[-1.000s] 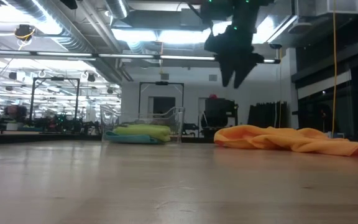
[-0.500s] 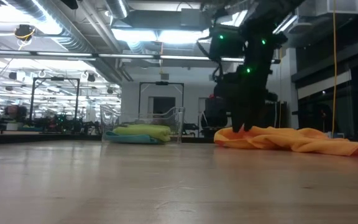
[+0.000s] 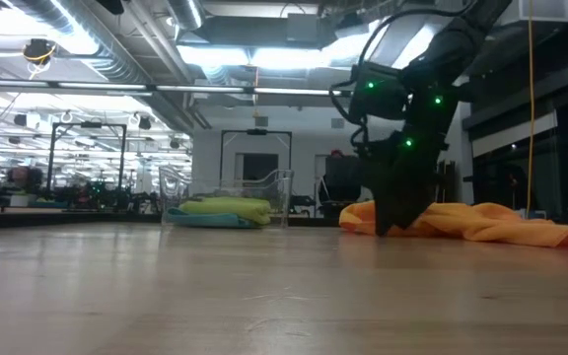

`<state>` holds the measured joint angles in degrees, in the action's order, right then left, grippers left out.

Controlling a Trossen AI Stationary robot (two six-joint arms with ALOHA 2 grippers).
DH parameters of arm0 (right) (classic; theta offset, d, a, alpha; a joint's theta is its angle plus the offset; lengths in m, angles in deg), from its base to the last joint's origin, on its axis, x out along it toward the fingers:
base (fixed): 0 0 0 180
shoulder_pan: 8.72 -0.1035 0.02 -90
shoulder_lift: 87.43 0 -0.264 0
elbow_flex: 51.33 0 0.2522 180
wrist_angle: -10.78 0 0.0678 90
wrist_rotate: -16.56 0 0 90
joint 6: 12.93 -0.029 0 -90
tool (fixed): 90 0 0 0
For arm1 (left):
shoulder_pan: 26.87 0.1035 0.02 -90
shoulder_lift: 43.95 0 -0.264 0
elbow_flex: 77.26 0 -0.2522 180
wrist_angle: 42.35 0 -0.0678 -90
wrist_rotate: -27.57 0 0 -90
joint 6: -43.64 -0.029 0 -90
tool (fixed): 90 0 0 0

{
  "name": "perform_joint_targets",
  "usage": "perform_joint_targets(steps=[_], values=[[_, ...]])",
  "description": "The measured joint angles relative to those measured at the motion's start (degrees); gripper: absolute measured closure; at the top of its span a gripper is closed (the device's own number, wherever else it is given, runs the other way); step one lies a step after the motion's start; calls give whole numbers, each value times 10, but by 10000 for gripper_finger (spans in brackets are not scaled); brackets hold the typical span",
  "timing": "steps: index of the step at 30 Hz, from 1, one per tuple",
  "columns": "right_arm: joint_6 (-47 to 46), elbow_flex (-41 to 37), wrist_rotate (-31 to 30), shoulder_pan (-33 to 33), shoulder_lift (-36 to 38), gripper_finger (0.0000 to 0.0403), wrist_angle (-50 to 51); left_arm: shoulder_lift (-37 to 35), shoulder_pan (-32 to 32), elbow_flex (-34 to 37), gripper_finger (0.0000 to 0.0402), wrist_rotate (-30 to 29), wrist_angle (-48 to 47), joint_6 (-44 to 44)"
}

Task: Fold microfiber towels
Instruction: Fold the bottom orange microfiber cloth

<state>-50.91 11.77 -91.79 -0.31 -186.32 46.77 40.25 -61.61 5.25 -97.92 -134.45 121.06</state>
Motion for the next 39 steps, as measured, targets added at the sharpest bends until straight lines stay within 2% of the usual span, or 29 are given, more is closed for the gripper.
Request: perform_joint_targets(steps=[4,6,9,11,15,19,24,31,35,39], values=[[-49,-6,14,-5,1,232,-9,0,0,0,280,0,0,0],[-51,-4,18,-10,1,275,-16,0,0,0,280,0,0,0],[-54,7,35,-19,0,364,-40,0,0,0,280,0,0,0],[-55,18,53,-26,0,389,-51,0,0,0,280,0,0,0],[-68,59,82,-58,3,397,-49,0,0,0,280,5,0,0],[-72,133,100,-119,19,399,-52,0,-6,0,280,5,0,0],[-69,225,62,-216,21,400,-45,0,-17,0,280,6,31,-15],[-91,274,-42,-302,21,401,-41,0,-32,0,280,7,210,-200],[-125,274,-52,-316,21,401,-33,0,-34,0,280,7,326,-305],[-136,274,-53,-317,20,402,-29,6,-31,0,280,10,393,-359]])
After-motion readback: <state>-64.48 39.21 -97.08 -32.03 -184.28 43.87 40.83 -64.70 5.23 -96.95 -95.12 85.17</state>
